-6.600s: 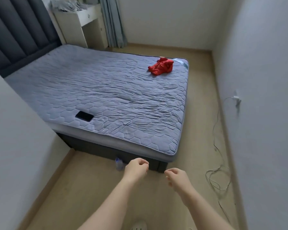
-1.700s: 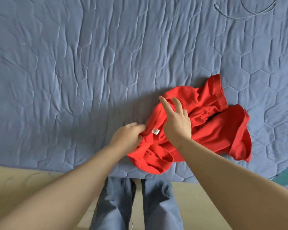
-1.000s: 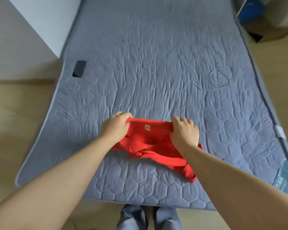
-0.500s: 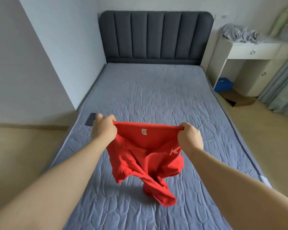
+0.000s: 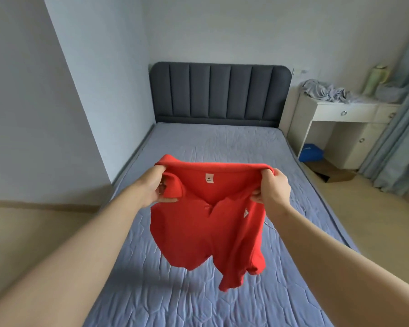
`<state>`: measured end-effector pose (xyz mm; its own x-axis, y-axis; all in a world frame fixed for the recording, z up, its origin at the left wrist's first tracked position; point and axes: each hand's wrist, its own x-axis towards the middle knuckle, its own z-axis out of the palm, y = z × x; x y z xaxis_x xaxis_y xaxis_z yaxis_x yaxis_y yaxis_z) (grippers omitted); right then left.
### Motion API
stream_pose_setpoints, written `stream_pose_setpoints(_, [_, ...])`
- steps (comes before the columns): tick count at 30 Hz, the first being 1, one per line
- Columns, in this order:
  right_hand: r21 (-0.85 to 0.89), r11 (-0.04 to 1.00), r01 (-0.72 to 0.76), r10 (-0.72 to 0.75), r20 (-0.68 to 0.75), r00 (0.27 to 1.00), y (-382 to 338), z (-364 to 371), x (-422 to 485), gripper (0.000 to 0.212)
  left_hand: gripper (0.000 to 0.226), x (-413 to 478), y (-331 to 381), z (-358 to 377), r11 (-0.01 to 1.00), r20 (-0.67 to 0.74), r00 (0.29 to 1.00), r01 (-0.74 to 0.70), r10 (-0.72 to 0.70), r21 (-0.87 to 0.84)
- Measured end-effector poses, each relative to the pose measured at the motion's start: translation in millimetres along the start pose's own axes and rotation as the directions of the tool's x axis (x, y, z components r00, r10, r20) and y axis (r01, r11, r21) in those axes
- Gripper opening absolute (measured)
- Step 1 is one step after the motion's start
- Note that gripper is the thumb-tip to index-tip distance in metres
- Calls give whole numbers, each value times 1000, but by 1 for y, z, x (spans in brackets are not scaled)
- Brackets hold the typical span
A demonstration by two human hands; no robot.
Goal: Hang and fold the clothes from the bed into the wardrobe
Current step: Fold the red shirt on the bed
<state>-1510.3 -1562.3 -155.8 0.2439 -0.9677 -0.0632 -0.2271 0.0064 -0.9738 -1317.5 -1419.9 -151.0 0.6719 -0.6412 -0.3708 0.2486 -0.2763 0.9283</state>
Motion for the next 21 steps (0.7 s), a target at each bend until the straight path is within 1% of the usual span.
stream_pose_setpoints(2, [24,999,23,-22,-27,999,2,0,-4,16,23,-3,-1,-2,998,-12,998,-63,62,-23])
stream_pose_setpoints(5, [82,996,42,-35,-84,996,8,1,-11,12,17,-6,-7,-7,988,-54,986,-157,157,4])
stream_pose_setpoints(7, [114,991,69,-53,-137,989,16,0,-17,12,21,-6,-14,-9,975,-167,963,-198,213,102])
stream_pose_setpoints(9, [137,985,105,-78,-189,979,24,0,-24,17,38,-10,-21,-10,934,-310,902,-213,301,286])
stream_pose_setpoints(10, [141,983,117,-85,-214,973,28,-1,-28,21,45,-12,-23,-9,914,-357,873,-204,332,352])
stream_pose_setpoints(12, [140,981,136,-95,-268,959,32,-1,-35,26,48,-18,-23,-5,900,-401,845,-193,355,390])
stream_pose_setpoints(14, [125,980,153,-106,-321,941,31,-2,-38,30,40,-23,-20,1,913,-410,850,-178,331,368])
stream_pose_setpoints(16, [129,973,193,-135,-362,922,27,-4,-40,32,31,-27,-16,7,930,-400,859,-201,318,308])
stream_pose_setpoints(19, [204,939,276,-175,-409,896,18,-9,-38,22,27,-29,-9,13,948,-374,872,-276,317,159])
stream_pose_setpoints(21, [230,928,294,-174,-429,886,15,-12,-32,19,27,-25,-4,18,951,-370,877,-295,308,91])
